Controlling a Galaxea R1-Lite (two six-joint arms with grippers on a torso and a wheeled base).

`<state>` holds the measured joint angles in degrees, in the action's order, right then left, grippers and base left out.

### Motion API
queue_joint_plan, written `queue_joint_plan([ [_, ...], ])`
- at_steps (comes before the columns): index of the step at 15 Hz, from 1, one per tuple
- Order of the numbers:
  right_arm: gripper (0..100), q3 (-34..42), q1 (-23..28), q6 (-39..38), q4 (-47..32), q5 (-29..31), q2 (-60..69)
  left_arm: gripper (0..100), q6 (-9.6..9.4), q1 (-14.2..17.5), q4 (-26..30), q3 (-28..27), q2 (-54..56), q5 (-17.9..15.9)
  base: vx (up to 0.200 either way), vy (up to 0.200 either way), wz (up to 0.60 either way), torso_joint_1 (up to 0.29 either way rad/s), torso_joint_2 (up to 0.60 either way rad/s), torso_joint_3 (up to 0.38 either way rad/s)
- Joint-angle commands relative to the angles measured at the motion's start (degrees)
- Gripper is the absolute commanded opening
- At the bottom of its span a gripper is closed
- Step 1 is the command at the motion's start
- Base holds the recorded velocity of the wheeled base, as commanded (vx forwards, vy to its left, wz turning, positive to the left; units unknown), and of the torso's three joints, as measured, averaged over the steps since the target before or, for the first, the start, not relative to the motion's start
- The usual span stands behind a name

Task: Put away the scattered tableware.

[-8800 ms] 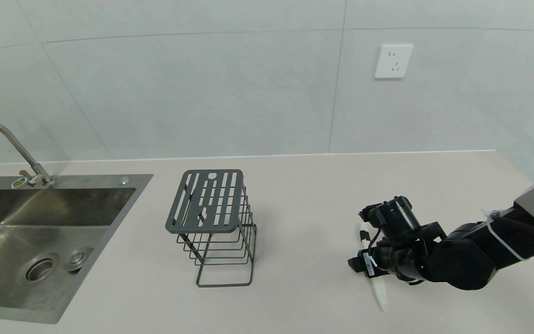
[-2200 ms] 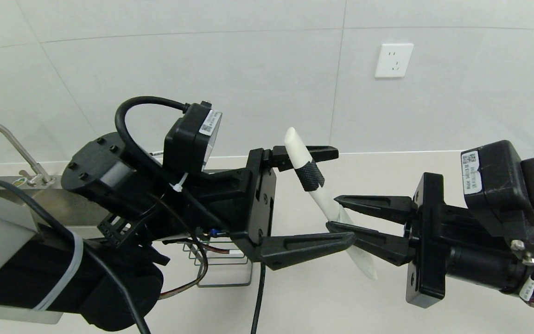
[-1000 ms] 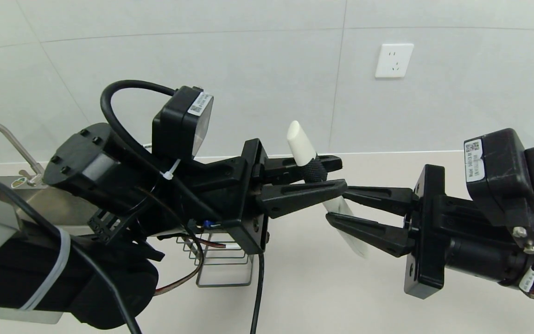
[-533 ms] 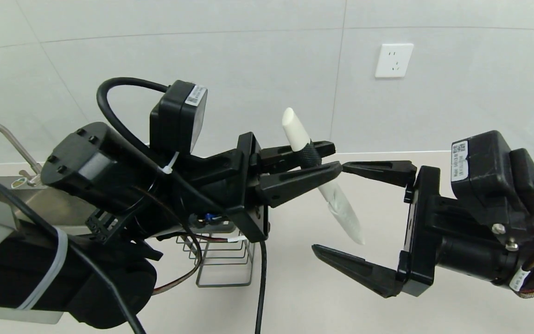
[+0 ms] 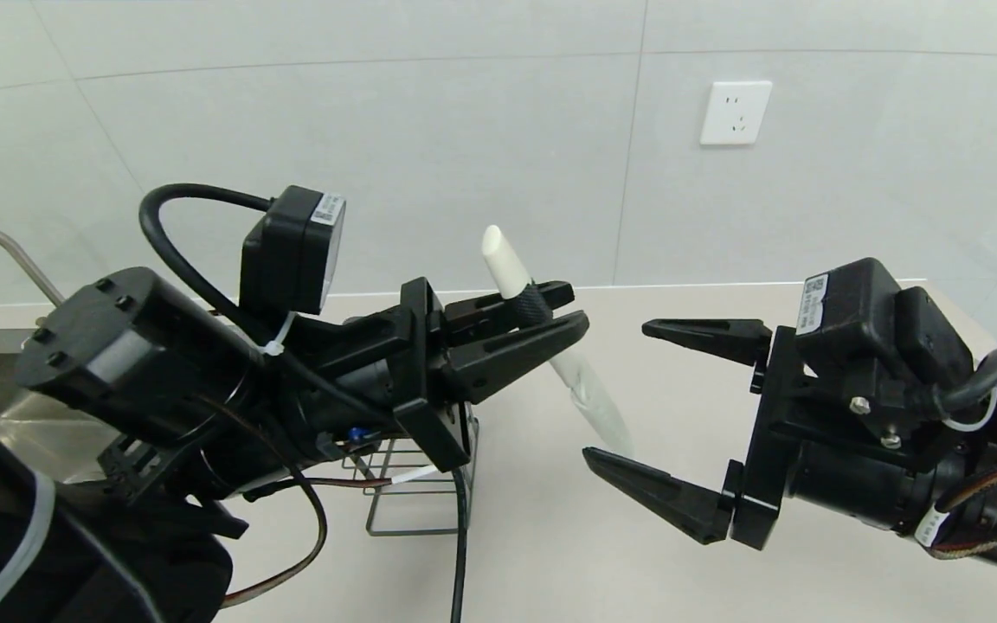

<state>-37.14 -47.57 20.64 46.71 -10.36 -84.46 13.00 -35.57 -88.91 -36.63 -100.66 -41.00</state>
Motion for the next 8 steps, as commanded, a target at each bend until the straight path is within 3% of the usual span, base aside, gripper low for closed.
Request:
queue_joint_plan([
  [1,0,1.20,0.02,0.02,0.04,0.08,-0.18,0,-0.43,1.73,1.37,0.86,3.19,0.04,0.000,0.000,0.00,0.000,0.00,0.000],
  [5,0,3.39,0.46,-1.13,0.04,0.08,0.43,0,-7.37,5.78,7.26,2.09,6.53,-0.05,0.000,0.000,0.00,0.000,0.00,0.000],
  [8,0,3.75,1.16,-4.20,0.04,1.84,1.58,0,-8.25,5.78,9.45,5.26,9.87,-0.05,0.000,0.000,0.00,0.000,0.00,0.000],
])
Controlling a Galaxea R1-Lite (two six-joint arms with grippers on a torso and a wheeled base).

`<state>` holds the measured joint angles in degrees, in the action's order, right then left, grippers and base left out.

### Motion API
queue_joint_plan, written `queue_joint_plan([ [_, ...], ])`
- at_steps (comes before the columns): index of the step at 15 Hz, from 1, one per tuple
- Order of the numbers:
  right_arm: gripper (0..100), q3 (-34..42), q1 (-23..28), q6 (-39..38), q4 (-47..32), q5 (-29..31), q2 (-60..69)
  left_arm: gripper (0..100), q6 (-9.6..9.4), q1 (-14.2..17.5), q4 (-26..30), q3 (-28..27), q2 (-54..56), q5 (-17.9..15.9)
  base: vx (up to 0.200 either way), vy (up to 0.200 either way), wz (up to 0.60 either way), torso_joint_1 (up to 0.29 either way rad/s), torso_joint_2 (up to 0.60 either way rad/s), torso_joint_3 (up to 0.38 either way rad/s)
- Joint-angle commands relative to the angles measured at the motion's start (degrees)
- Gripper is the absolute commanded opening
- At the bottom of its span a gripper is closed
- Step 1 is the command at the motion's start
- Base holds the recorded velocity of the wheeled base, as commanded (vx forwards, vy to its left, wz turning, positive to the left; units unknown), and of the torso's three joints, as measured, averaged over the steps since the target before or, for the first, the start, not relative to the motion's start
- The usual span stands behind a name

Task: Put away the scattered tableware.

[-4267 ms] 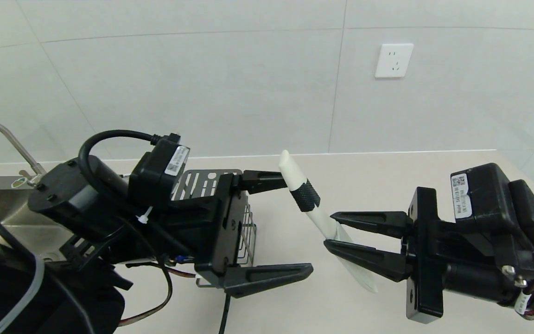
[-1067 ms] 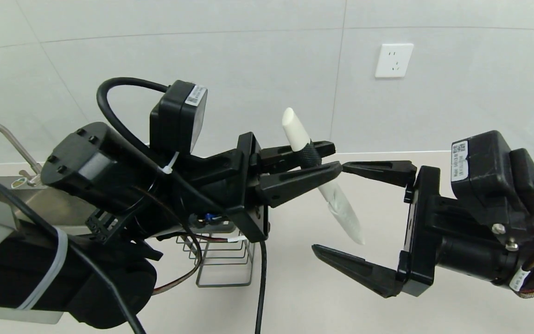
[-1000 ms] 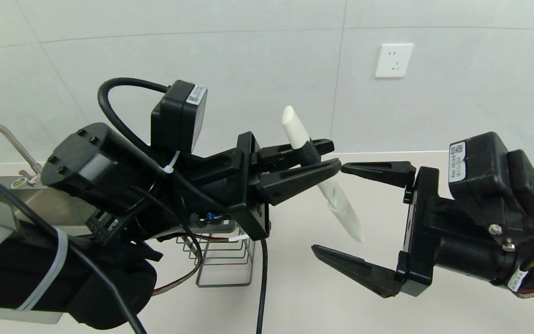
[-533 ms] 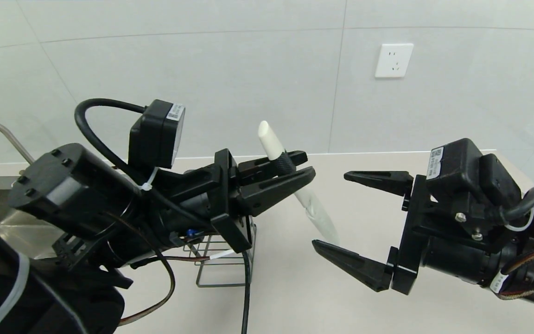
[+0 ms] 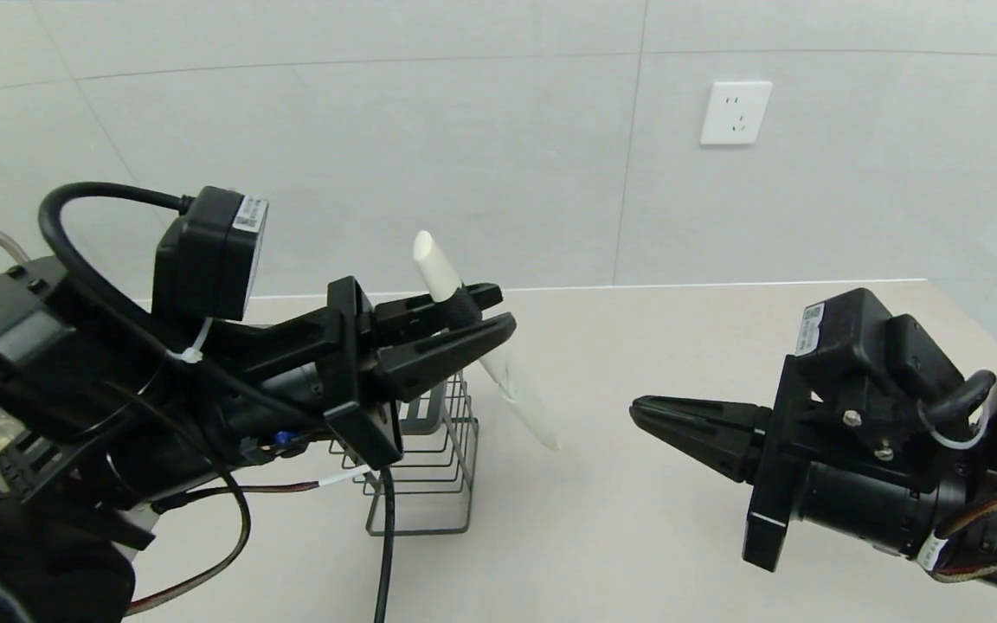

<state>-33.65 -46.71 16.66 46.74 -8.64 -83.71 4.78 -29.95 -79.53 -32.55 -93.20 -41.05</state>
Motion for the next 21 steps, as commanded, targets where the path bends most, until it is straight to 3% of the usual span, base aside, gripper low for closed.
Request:
queue_joint_plan([
  [1,0,1.39,0.66,-2.25,0.02,1.61,2.15,0,-0.91,0.16,0.43,2.31,3.55,0.00,0.000,0.000,0.00,0.000,0.00,0.000],
  [2,0,3.76,1.63,-5.68,-0.07,3.81,4.79,0,-1.88,0.16,0.78,3.98,4.95,-0.09,0.000,0.000,0.00,0.000,0.00,0.000],
  [4,0,7.10,6.46,-14.12,-0.16,4.95,9.88,0,-2.05,0.16,3.95,6.18,8.65,-0.09,0.000,0.000,0.00,0.000,0.00,0.000],
  [5,0,7.37,10.42,-16.23,-0.07,4.95,11.20,0,-2.05,0.25,5.62,6.27,9.96,-0.09,0.000,0.000,0.00,0.000,0.00,0.000],
  [6,0,8.25,19.03,-18.60,-0.07,4.86,13.05,0,-2.32,0.25,9.04,6.09,12.51,0.00,0.000,0.000,0.00,0.000,0.00,0.000],
  [7,0,10.36,23.77,-17.72,0.11,4.78,14.63,0,-3.99,0.33,11.15,5.74,13.57,0.00,0.000,0.000,0.00,0.000,0.00,0.000],
  [9,0,16.60,26.06,-12.80,0.72,4.42,24.04,0,-9.52,1.83,14.49,5.21,14.01,-0.09,0.000,0.000,0.00,0.000,0.00,0.000],
  [10,0,18.79,28.96,-10.51,0.63,3.55,29.22,0,-11.37,2.35,15.55,4.69,14.01,-0.09,0.000,0.000,0.00,0.000,0.00,0.000],
  [15,0,29.69,41.00,-9.63,0.02,0.91,51.98,0,-12.69,3.23,19.24,-2.26,14.80,-0.09,0.000,0.000,0.00,0.000,0.00,0.000],
  [17,0,32.94,45.04,-9.55,-7.01,0.03,64.20,0,-14.89,5.08,25.57,-2.96,18.58,-0.09,0.000,0.000,0.00,0.000,0.00,0.000],
  [20,0,33.65,44.96,-6.38,-22.57,-3.66,78.09,0,-21.21,7.80,38.13,-5.77,23.59,-0.09,0.000,0.000,0.00,0.000,0.00,0.000],
  [21,0,33.56,45.57,-6.03,-27.31,-4.28,81.95,0,-21.65,7.80,40.95,-7.09,24.47,0.00,0.000,0.000,0.00,0.000,0.00,0.000],
])
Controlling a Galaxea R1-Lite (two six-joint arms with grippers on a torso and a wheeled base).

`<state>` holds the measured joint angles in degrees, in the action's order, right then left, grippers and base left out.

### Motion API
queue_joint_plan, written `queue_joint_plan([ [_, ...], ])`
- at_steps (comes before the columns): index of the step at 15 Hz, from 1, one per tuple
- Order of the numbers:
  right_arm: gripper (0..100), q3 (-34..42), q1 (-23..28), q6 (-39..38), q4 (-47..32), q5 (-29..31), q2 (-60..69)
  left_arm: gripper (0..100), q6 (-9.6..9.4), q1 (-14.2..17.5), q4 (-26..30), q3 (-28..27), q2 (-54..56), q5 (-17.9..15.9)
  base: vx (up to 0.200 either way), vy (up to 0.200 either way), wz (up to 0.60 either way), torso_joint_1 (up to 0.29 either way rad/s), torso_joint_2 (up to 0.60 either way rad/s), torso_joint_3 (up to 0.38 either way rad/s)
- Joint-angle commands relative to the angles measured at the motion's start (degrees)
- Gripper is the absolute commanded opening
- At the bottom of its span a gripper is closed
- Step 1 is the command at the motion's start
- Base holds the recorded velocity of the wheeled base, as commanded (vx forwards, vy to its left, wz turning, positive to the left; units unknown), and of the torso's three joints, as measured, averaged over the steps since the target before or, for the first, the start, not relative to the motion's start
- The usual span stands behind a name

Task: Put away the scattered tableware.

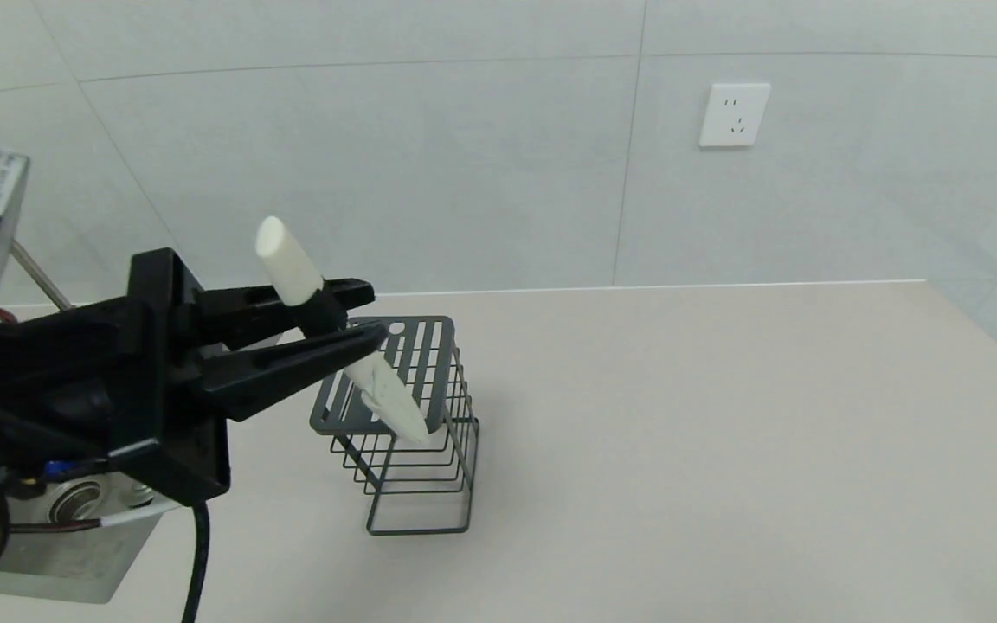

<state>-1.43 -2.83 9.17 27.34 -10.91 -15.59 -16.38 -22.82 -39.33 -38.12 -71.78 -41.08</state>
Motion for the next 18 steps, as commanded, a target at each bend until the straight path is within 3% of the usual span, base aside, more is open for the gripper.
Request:
queue_joint_plan([
  [1,0,1.43,2.83,1.38,-10.56,-2.27,15.59,0,-0.58,0.67,1.36,-2.84,2.78,0.13,0.000,0.000,0.00,0.000,0.00,0.000],
  [3,0,1.43,2.83,0.85,-15.83,0.63,15.59,0,-1.11,0.85,1.18,-6.00,-0.03,0.13,0.000,0.000,0.00,0.000,0.00,0.000],
  [5,0,1.25,2.83,-0.20,-26.99,5.81,15.59,0,-3.57,2.61,1.18,-7.50,-2.58,0.13,0.000,0.000,0.00,0.000,0.00,0.000],
  [6,0,1.43,2.83,-3.01,-27.08,6.96,15.59,0,-5.24,4.10,1.09,-8.02,-4.07,0.13,0.000,0.000,0.00,0.000,0.00,0.000],
  [8,0,1.43,2.83,-7.32,-27.34,12.05,15.59,0,-5.50,4.98,-0.31,-8.55,-6.36,0.13,0.000,0.000,0.00,0.000,0.00,0.000],
  [18,0,1.43,2.83,-7.67,-27.34,11.97,15.59,0,-5.85,4.89,-4.79,-11.98,-15.41,-0.05,0.000,0.000,0.00,0.000,0.00,0.000],
])
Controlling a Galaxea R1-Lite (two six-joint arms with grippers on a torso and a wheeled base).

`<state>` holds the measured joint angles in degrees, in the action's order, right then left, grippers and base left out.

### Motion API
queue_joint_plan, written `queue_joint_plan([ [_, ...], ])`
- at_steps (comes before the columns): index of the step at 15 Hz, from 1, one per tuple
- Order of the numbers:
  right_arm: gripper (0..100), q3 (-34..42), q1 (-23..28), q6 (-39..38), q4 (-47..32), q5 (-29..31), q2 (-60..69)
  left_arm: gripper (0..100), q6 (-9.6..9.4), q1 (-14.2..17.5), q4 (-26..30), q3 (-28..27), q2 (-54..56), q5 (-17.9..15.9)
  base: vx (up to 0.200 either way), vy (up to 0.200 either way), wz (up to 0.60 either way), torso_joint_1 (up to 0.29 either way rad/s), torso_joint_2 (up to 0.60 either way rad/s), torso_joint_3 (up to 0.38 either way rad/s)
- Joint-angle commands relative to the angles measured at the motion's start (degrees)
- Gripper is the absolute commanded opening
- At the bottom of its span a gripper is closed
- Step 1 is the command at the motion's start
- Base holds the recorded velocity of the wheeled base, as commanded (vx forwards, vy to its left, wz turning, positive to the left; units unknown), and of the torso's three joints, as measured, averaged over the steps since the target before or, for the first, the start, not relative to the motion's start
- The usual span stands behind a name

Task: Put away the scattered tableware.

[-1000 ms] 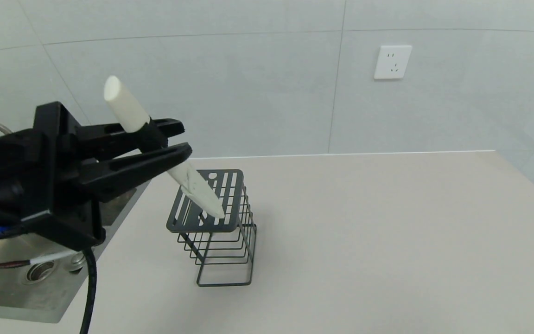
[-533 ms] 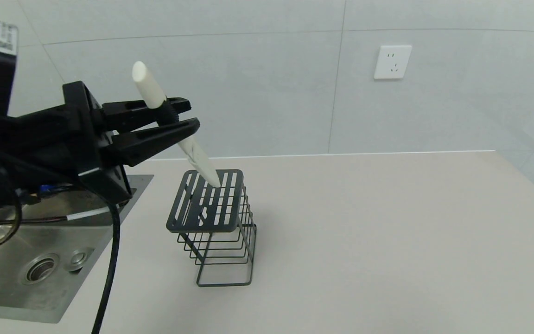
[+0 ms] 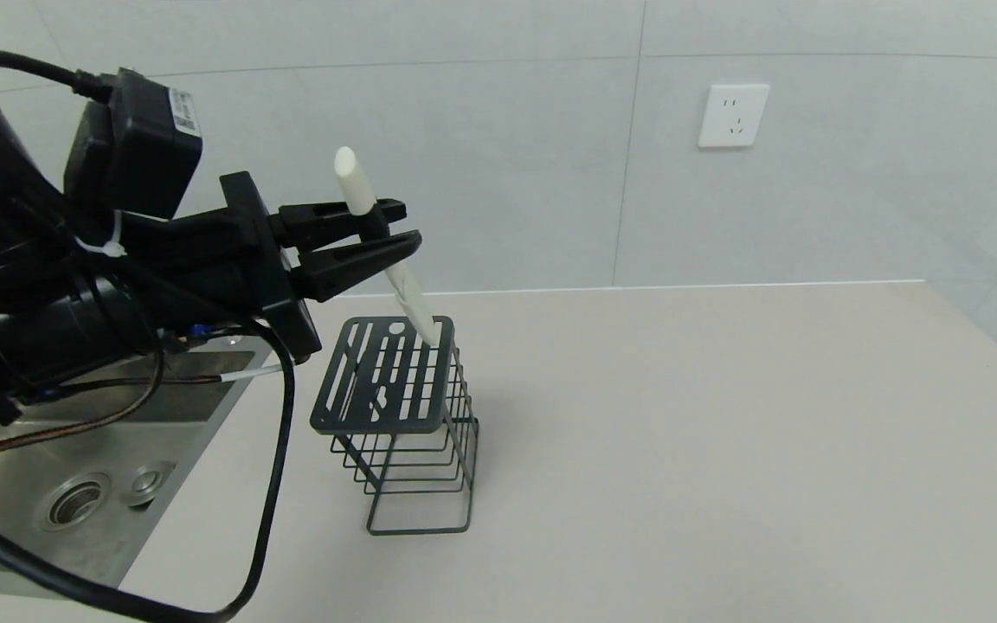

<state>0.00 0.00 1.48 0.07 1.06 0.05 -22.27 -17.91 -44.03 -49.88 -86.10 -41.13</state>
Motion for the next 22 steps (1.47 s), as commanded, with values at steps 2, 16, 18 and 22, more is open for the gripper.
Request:
queue_joint_plan([
  [2,0,0.00,0.00,0.02,-0.07,-0.01,-0.14,0,0.04,0.15,-0.09,-0.30,-1.17,0.00,0.000,0.000,0.00,0.000,0.00,0.000],
  [16,0,0.00,0.00,0.02,-0.07,-0.01,-0.14,0,0.04,0.86,0.09,-0.83,-2.14,0.00,0.000,0.000,0.00,0.000,0.00,0.000],
  [18,0,0.00,0.00,0.02,-0.07,-0.01,-0.05,0,-0.05,0.86,0.26,-0.57,-2.23,0.00,0.000,0.000,0.00,0.000,0.00,0.000],
  [22,0,0.00,0.00,0.02,-0.07,-0.01,-0.14,0,-0.40,0.86,0.26,-0.48,-3.28,0.00,0.000,0.000,0.00,0.000,0.00,0.000],
])
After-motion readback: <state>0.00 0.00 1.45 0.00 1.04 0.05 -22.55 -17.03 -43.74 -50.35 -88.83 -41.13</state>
